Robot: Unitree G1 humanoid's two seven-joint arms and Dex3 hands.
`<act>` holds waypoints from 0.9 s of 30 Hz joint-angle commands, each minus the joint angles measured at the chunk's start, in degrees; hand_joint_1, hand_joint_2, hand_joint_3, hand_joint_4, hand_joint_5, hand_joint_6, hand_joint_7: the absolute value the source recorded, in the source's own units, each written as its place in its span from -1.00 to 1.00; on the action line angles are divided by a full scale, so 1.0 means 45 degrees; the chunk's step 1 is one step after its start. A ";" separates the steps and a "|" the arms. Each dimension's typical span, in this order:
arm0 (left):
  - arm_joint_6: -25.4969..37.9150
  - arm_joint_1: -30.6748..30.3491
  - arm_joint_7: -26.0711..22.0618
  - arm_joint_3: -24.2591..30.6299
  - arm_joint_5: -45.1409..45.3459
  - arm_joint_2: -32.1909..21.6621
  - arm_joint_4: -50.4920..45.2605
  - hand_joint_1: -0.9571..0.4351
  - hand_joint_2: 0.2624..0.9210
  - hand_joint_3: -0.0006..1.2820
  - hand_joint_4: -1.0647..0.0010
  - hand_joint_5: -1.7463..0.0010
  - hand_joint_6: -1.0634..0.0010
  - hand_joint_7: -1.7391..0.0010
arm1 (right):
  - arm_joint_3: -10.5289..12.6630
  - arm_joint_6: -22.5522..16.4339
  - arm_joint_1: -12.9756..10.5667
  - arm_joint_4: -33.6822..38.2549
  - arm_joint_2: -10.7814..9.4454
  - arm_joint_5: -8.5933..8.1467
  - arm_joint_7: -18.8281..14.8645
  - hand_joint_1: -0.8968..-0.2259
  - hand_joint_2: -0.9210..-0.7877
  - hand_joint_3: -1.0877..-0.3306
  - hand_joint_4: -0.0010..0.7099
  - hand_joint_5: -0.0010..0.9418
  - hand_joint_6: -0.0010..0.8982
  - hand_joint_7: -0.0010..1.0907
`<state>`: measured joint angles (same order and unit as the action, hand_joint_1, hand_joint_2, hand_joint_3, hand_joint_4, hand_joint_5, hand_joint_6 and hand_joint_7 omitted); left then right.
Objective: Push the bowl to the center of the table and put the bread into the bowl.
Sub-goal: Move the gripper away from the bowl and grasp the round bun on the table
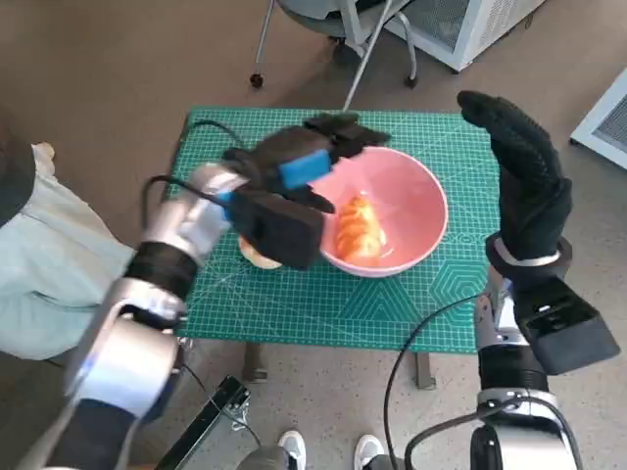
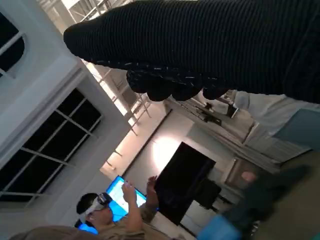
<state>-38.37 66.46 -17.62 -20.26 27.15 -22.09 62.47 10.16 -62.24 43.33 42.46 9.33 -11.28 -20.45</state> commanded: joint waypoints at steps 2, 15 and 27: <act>0.0229 -0.1246 -0.0690 0.0713 -0.0712 -0.1257 -0.2031 0.04 0.64 -0.99 0.86 0.99 0.74 0.79 | -0.0014 0.0077 -0.0285 0.0120 0.0053 -0.0145 -0.0013 0.07 -1.00 0.10 -0.06 -1.00 -0.93 0.52; 0.2398 -0.3974 -0.1887 0.1787 -0.1725 -0.2391 -0.6351 0.14 0.59 -1.00 0.69 0.98 0.53 0.90 | -0.0051 -0.0001 -0.0206 0.0337 0.0037 -0.0185 -0.0072 0.07 -1.00 0.11 -0.06 -1.00 -0.94 0.52; 0.2723 -0.4815 -0.1764 0.1601 -0.1285 -0.2721 -0.5072 0.08 0.63 -0.99 0.68 0.99 0.50 0.93 | -0.0181 0.0317 -0.0056 0.0422 0.0000 -0.0821 -0.0809 0.09 -1.00 0.10 -0.06 -1.00 -0.93 0.51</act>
<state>-26.91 45.37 -25.85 -12.64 20.52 -34.31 38.89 9.65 -61.77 43.50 43.62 9.12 -13.97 -22.92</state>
